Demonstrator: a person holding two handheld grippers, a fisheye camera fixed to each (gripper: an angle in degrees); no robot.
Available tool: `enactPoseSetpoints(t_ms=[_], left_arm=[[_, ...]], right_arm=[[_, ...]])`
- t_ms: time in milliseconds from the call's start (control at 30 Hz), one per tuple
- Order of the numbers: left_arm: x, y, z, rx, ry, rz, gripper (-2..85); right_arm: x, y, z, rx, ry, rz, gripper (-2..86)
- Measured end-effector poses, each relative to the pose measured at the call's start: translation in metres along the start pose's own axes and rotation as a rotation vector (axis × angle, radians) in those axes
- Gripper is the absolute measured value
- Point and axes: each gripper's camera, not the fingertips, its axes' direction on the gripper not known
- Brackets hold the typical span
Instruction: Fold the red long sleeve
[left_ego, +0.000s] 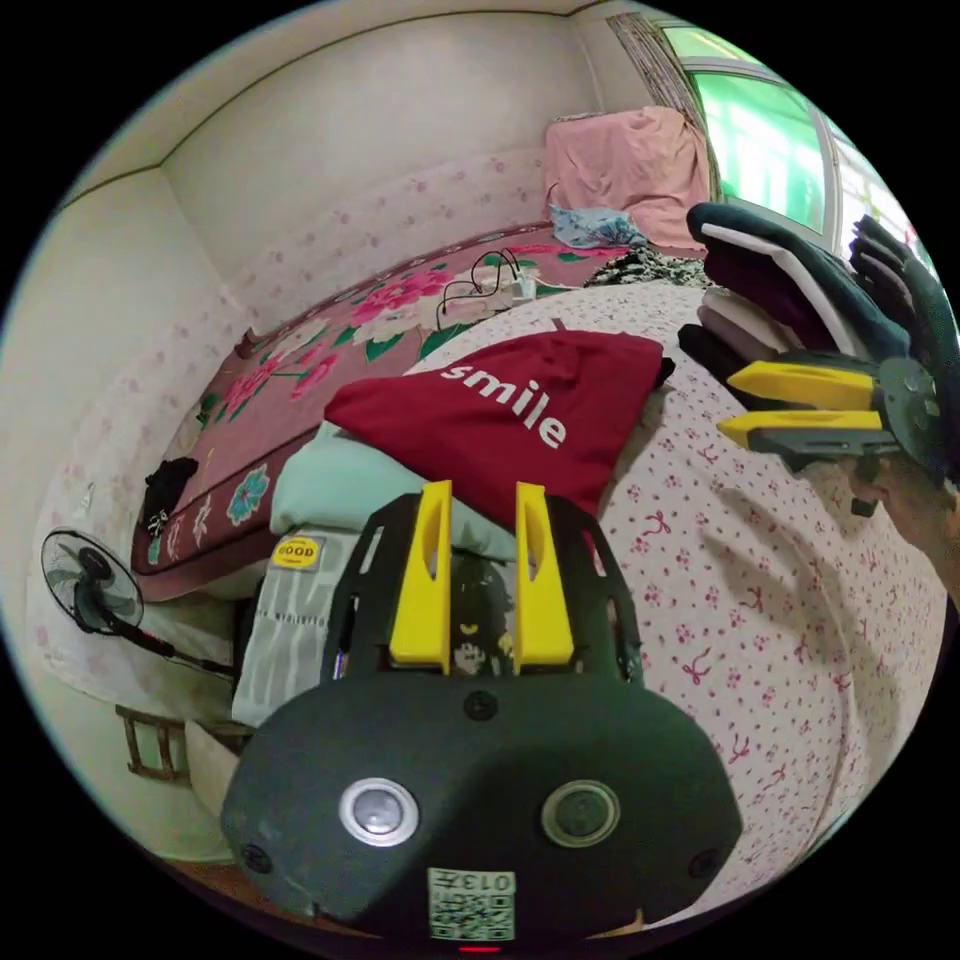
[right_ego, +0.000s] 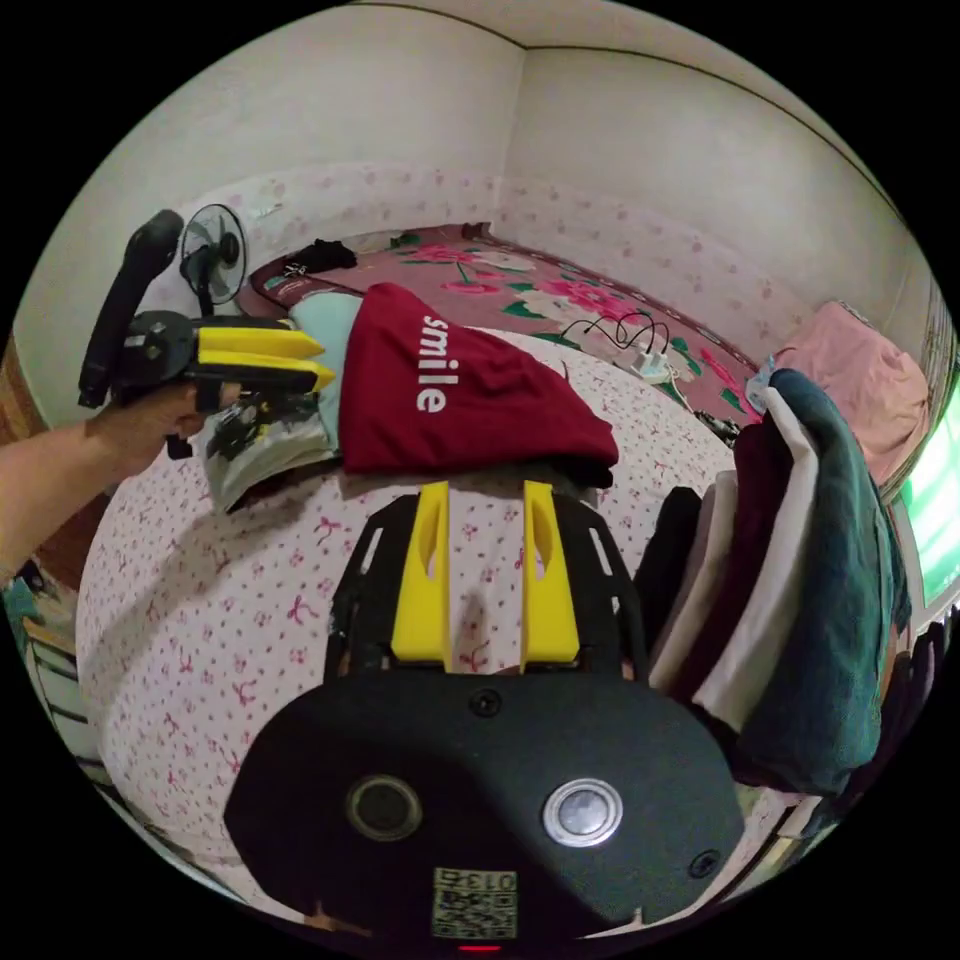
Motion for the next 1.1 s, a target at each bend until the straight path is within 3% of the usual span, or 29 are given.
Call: enactPoseSetpoints(t_ms=[133,267,333,467,567,733,833,933,1033,1100], left_arm=[[-0.038,-0.010,0.021,-0.084,0.118,-0.013,11.9],[-0.071,0.008,0.006,-0.008,0.163,-0.052,11.1],[-0.080,0.015,-0.004,0.016,0.163,-0.054,10.5],[-0.101,0.026,-0.030,0.032,0.158,-0.057,6.7],[-0.124,0.033,-0.046,0.042,0.244,-0.072,2.9],[-0.157,0.062,-0.094,0.100,0.351,-0.156,0.5],[-0.154,0.102,-0.150,0.170,0.385,-0.166,-0.1],[-0.139,0.156,-0.209,0.205,0.483,-0.127,-0.2],[-0.118,0.218,-0.268,0.189,0.584,-0.082,0.1],[-0.112,0.273,-0.308,0.135,0.593,-0.186,0.8]], right_arm=[[0.012,-0.035,0.045,-0.042,0.054,0.095,11.4],[0.027,-0.049,0.074,-0.064,0.072,0.194,10.9],[0.027,-0.052,0.093,-0.095,0.120,0.195,8.0],[0.021,-0.049,0.114,-0.178,0.026,0.252,2.3],[-0.007,-0.043,0.096,-0.087,-0.023,0.151,1.2],[-0.087,-0.005,0.024,0.137,-0.321,-0.149,0.7],[-0.118,0.042,-0.022,0.238,-0.488,-0.206,0.6],[-0.136,0.095,-0.058,0.221,-0.647,-0.177,0.4],[-0.147,0.156,-0.081,0.140,-0.568,-0.055,0.2],[-0.145,0.192,-0.098,0.135,-0.604,0.037,0.1]])
